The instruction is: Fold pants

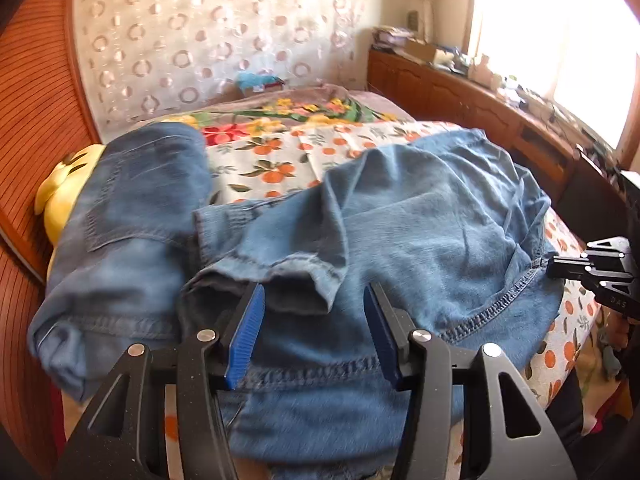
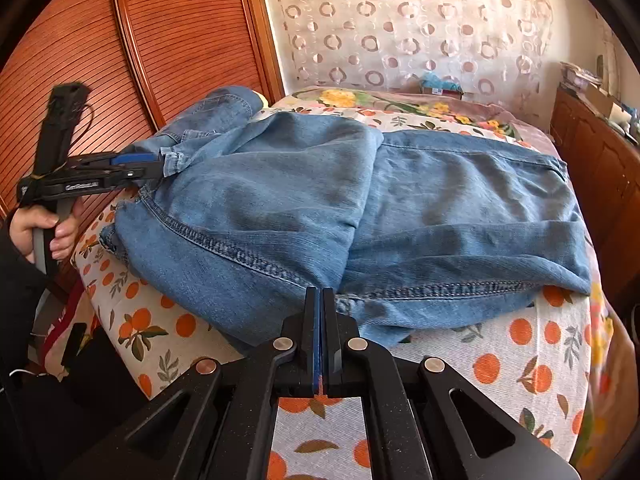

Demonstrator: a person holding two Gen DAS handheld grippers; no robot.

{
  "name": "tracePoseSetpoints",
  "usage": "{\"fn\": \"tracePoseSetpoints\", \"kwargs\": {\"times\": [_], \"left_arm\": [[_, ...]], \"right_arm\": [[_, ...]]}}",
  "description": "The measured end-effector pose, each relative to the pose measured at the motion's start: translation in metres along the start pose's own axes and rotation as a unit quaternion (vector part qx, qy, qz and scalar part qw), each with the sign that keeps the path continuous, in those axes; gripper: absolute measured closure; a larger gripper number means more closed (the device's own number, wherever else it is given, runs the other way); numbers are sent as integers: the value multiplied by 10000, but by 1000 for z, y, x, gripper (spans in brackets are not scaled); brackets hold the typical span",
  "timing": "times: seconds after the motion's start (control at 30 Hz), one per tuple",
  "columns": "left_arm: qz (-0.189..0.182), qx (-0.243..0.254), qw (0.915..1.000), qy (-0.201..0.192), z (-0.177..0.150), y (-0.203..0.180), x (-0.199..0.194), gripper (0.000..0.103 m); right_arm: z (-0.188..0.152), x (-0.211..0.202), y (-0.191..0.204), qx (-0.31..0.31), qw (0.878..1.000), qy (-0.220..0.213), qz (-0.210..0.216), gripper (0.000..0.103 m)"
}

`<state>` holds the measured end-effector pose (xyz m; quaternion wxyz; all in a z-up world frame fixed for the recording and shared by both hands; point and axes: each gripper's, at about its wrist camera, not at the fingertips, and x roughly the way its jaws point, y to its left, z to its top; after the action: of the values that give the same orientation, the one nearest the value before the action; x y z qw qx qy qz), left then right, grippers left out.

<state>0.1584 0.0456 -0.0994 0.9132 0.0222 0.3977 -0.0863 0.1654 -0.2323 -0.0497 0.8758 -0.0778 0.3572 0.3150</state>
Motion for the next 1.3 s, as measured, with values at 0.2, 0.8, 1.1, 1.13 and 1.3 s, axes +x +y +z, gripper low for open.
{"fn": "tracePoseSetpoints", "kwargs": {"times": [0.2, 0.8, 1.1, 1.13, 1.3], "left_arm": [[466, 334, 9980, 278, 4, -2, 31, 69], [638, -1049, 9911, -518, 36, 83, -22, 55], [282, -799, 9962, -208, -34, 47, -29, 53], [242, -794, 9964, -171, -42, 44, -30, 53], [160, -836, 9964, 29, -75, 37, -29, 53]], "right_arm": [[1, 5, 4, -112, 9999, 19, -44, 103], [1, 14, 4, 42, 10000, -35, 13, 103], [12, 21, 28, -80, 9995, -137, 286, 79], [13, 22, 32, -127, 9992, -127, 346, 78], [15, 30, 52, -421, 9978, -14, 506, 71]]}}
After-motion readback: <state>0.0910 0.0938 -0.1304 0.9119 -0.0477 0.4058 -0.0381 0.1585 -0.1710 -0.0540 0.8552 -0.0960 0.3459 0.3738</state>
